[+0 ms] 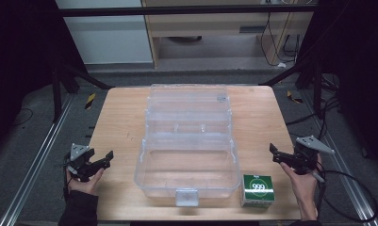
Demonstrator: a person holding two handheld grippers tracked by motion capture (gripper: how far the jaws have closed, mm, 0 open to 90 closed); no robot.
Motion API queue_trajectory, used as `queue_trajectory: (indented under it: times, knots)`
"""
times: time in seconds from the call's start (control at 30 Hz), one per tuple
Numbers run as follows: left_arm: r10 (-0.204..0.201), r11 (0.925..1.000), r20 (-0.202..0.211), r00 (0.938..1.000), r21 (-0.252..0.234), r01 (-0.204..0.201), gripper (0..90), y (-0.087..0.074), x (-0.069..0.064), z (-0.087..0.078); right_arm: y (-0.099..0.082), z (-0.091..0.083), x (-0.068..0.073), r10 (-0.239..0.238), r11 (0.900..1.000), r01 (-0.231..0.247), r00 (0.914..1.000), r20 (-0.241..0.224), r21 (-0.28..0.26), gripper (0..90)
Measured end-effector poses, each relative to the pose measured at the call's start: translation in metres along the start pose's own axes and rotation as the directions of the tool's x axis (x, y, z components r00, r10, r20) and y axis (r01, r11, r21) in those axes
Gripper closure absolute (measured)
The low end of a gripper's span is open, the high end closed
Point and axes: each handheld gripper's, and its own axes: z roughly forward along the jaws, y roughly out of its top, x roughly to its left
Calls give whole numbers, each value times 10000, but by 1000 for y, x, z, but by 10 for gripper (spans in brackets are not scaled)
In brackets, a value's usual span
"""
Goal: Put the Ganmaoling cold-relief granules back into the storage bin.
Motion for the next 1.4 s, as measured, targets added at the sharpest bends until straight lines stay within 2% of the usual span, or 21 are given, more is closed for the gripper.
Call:
queue_trajectory:
  times: [0.1,0.17,0.4,0.47,0.63,0.93,1.23,1.33,1.4]
  knots:
    - [24,10000,2,10000,17,-24,222,0,-1,0,2,-4,2,-164,9998,164,9998,-135,-71,5]
    - [140,9999,-55,9999,102,-139,226,0,-2,1,6,-7,6,-443,9989,441,9989,-142,-130,17]
    - [254,9994,10,9997,243,-254,234,1,-3,0,16,-13,11,-596,9982,594,9950,-797,-54,71]
    - [293,9992,-1,9996,268,-292,234,1,-4,0,18,-14,12,-644,9978,658,9913,-1151,83,78]
    - [420,9983,80,9991,405,-423,234,0,-6,1,24,-17,18,-1089,9933,1132,9842,-1397,230,90]
    - [444,9978,90,9990,485,-448,234,0,-7,1,38,-29,31,-1883,9819,1892,9652,-1814,-126,100]
    - [626,9953,100,9980,740,-632,234,-1,-8,4,51,-35,35,-2878,9547,2974,9301,-2284,81,101]
    - [644,9946,125,9978,803,-652,234,-2,-9,5,54,-38,38,-3170,9420,3349,9099,-2675,231,101]
    - [690,9940,132,9975,846,-698,234,-2,-10,6,56,-39,42,-3450,9277,3713,8923,-2911,388,100]
